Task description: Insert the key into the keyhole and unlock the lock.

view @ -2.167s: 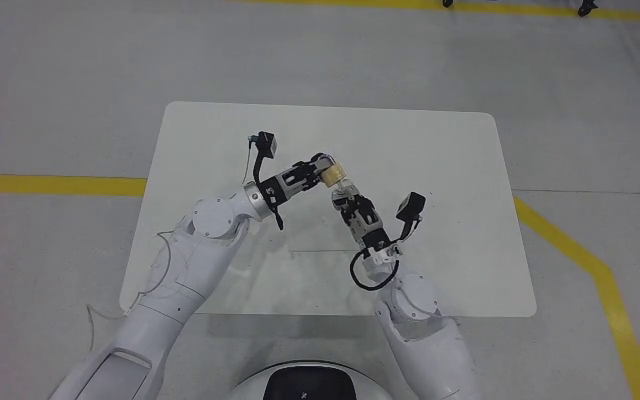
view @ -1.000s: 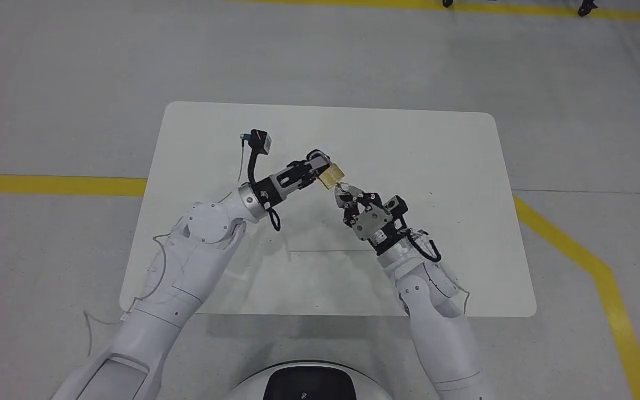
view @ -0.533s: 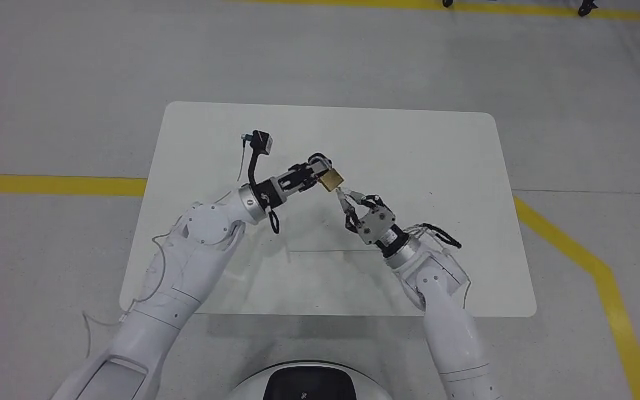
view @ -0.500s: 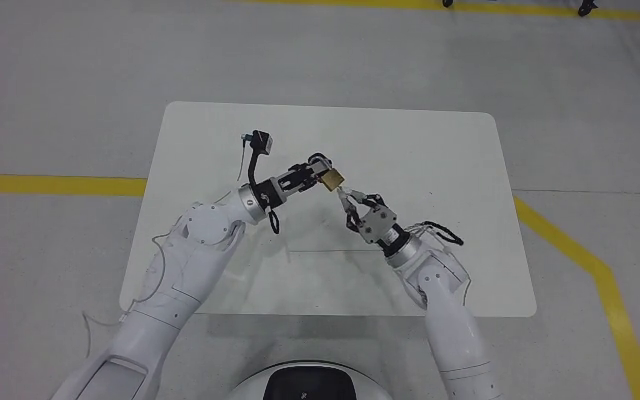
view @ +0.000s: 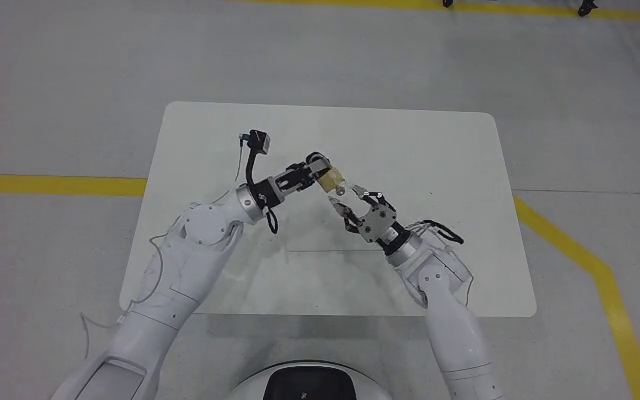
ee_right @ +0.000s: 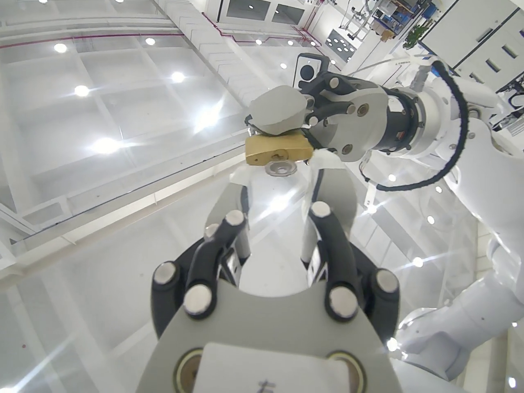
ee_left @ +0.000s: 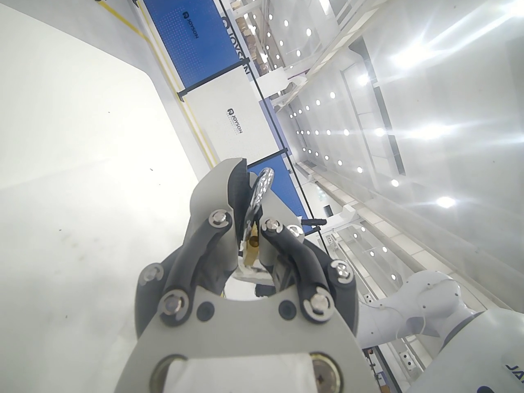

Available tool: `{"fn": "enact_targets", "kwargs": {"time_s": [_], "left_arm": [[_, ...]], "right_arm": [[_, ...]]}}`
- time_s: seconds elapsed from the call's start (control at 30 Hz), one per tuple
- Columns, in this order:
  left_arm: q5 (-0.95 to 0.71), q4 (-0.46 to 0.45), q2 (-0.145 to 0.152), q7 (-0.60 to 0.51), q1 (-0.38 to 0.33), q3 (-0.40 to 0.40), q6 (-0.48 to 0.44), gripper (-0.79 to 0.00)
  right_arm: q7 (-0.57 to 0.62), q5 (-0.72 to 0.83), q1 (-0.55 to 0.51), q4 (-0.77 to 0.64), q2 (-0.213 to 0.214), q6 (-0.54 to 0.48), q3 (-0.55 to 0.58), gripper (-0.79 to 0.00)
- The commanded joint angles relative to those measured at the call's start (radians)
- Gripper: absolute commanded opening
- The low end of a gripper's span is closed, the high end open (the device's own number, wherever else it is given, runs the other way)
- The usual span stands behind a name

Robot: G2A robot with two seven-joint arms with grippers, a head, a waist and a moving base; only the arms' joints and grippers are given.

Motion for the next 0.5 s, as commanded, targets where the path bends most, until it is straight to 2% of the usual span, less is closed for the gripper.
{"fn": "enact_targets", "kwargs": {"time_s": [0.0,0.13,0.3,0.47], "left_arm": [[0.000,0.004,0.000,-0.003,-0.003,0.000,0.005,-0.785],[0.024,0.019,0.002,-0.029,-0.021,0.010,0.053,-0.785],[0.120,0.052,-0.004,-0.068,-0.064,0.069,0.160,-0.785],[0.301,0.076,-0.017,-0.061,-0.105,0.165,0.271,-0.785]], "right_arm": [[0.000,-0.028,-0.016,-0.027,0.004,-0.027,0.014,0.000],[0.019,-0.084,-0.082,-0.106,0.015,-0.110,0.080,0.000],[0.052,-0.106,-0.192,-0.222,0.024,-0.246,0.186,0.000],[0.052,-0.106,-0.192,-0.222,0.024,-0.246,0.186,0.000]]}}
